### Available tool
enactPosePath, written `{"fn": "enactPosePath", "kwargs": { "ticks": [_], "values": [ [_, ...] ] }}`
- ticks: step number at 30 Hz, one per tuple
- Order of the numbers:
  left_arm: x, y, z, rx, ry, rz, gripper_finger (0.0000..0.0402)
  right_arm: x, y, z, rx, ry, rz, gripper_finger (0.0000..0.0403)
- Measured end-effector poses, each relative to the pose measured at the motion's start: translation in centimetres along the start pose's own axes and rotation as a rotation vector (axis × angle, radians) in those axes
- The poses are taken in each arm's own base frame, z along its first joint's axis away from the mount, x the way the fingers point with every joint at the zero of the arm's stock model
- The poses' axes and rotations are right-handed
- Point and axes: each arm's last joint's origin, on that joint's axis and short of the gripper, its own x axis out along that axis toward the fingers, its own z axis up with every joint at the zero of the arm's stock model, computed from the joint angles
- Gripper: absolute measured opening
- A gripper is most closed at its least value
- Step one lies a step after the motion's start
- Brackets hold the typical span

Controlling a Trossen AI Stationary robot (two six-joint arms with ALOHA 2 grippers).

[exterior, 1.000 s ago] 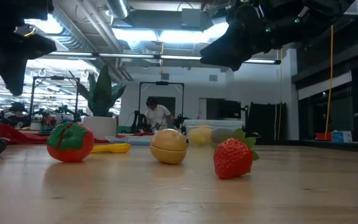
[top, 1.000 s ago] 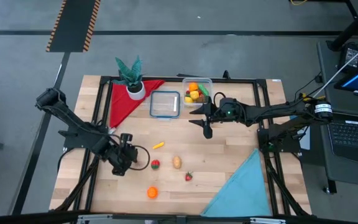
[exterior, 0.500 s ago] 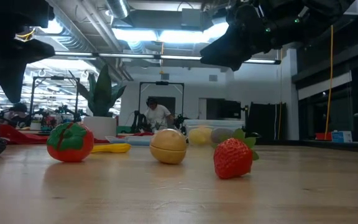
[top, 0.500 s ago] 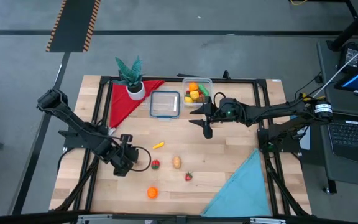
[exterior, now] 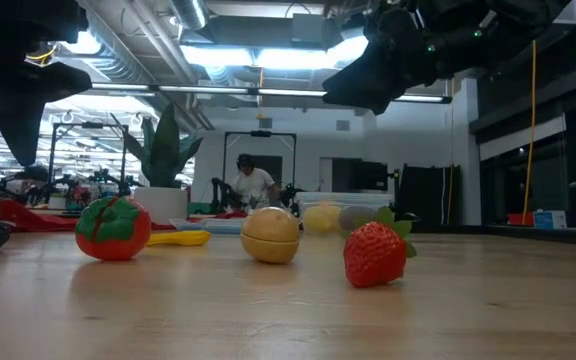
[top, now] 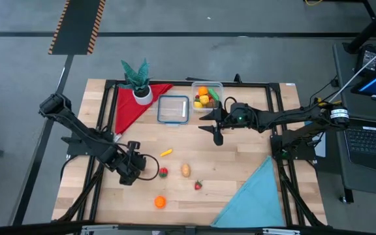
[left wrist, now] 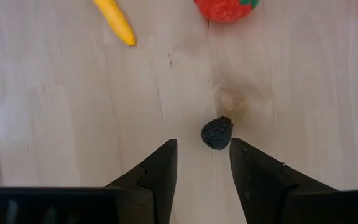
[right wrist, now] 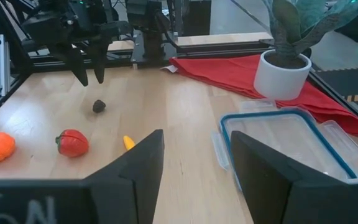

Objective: Pick and placing Produce into tupperware
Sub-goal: Put the blackberry into the transparent bin

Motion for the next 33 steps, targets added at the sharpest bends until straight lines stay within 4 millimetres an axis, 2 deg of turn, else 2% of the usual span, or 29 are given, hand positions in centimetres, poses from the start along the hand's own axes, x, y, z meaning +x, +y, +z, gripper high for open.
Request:
{"fn": "enactPosePath", "kwargs": {
  "ticks": [6, 17, 25, 33],
  "values": [
    [1.1, -0.7, 0.3, 0.1, 0.031, -0.037, 0.014, 0.5, 0.0, -0.6, 0.002, 0.031, -0.001, 0.0188],
    [3.6, -1.5, 0.3, 0.335, 0.149, -0.048, 0.014, 2.6, -0.2, -3.0, 0.011, 0.111, -0.002, 0.0188],
    [5.0, -1.3, 0.7, 0.343, 0.172, -0.028, 0.014, 3.3, -0.3, -3.7, 0.009, 0.114, -0.002, 0.0188],
    [5.2, -1.3, 1.3, 0.343, 0.123, -0.05, 0.014, 3.3, -0.3, -3.7, 0.009, 0.113, -0.002, 0.0188]
  ]
}}
